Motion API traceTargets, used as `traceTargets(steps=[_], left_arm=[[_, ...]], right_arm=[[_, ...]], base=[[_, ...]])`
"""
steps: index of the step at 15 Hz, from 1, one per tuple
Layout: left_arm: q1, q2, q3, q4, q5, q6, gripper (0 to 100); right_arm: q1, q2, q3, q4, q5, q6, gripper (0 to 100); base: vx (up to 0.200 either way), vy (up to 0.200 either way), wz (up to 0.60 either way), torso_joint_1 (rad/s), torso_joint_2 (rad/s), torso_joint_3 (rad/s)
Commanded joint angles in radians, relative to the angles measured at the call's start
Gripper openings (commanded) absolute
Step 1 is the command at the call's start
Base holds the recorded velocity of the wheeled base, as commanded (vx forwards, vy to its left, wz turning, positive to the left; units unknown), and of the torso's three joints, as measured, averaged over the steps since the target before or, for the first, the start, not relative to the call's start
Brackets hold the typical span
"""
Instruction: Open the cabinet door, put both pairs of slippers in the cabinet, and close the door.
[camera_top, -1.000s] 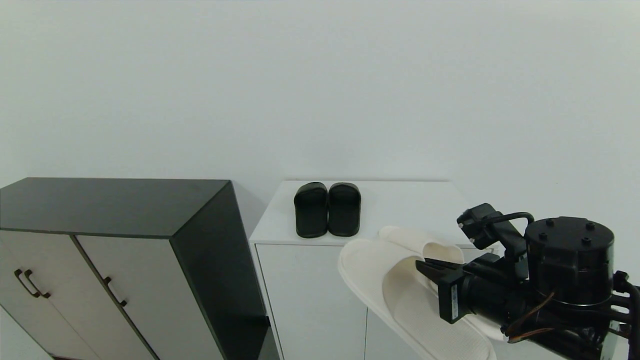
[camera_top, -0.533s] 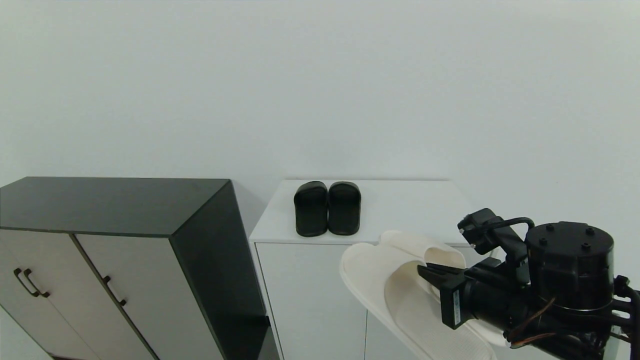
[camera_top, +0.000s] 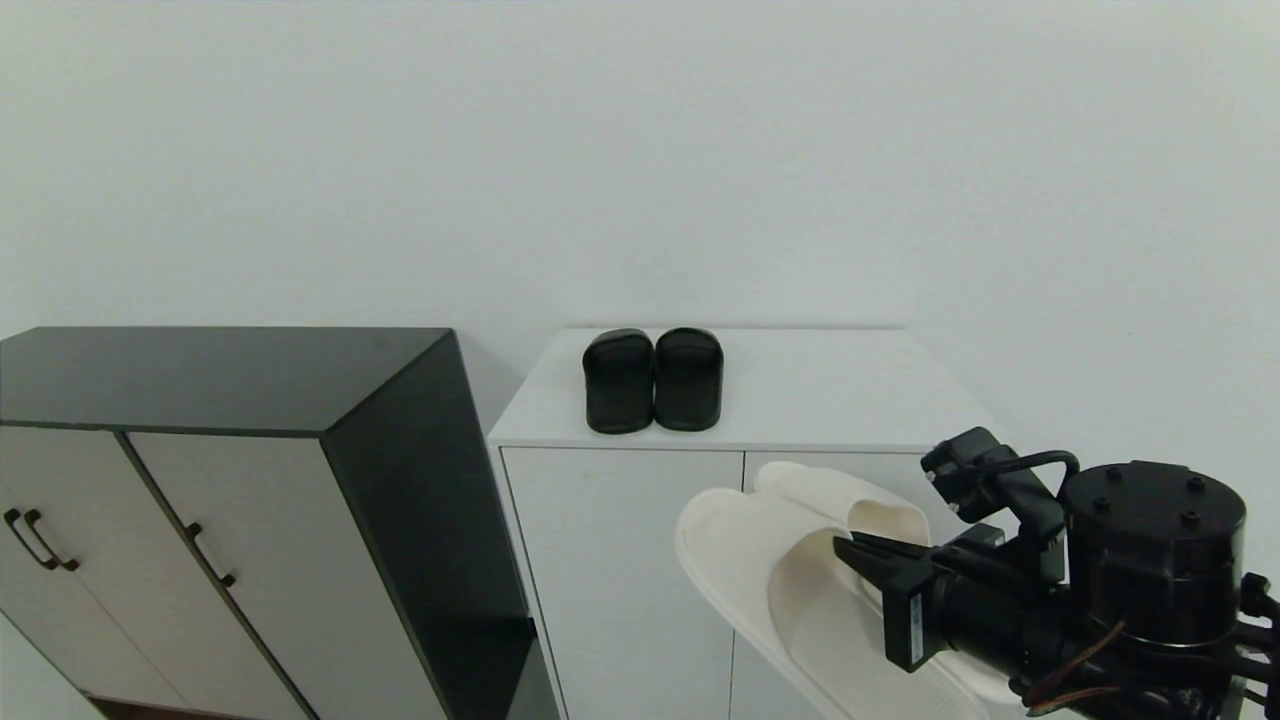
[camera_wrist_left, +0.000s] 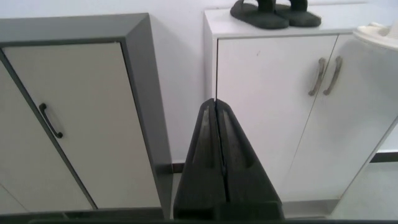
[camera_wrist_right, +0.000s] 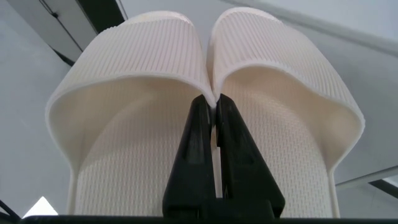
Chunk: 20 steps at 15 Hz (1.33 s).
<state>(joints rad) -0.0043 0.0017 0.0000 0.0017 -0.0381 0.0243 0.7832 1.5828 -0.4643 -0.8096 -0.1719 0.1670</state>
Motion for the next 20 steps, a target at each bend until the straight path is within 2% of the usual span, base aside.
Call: traceTargets(steps=[1,10,20], left_arm=[[0.000,0.000,0.000,0.000,0.000,0.000,0],[0.001,0.000,0.000,0.000,0.000,0.000,0],[0.000,0.000,0.000,0.000,0.000,-0.001,0]], right_arm=[[0.010,0.003,0.003,0.000,0.000,0.000,0],[0.013,-0.040,0.042,0.000,0.002,-0.012,0],[0.019,-0.033,0.052,0.000,0.000,-0.012,0]], base=[[0.000,0.000,0.00,-0.232,0.56,0.320],[0.000,0.000,0.00,-0.210,0.52,0.315],[0.000,0.000,0.00,-0.148,0.47,0.329]])
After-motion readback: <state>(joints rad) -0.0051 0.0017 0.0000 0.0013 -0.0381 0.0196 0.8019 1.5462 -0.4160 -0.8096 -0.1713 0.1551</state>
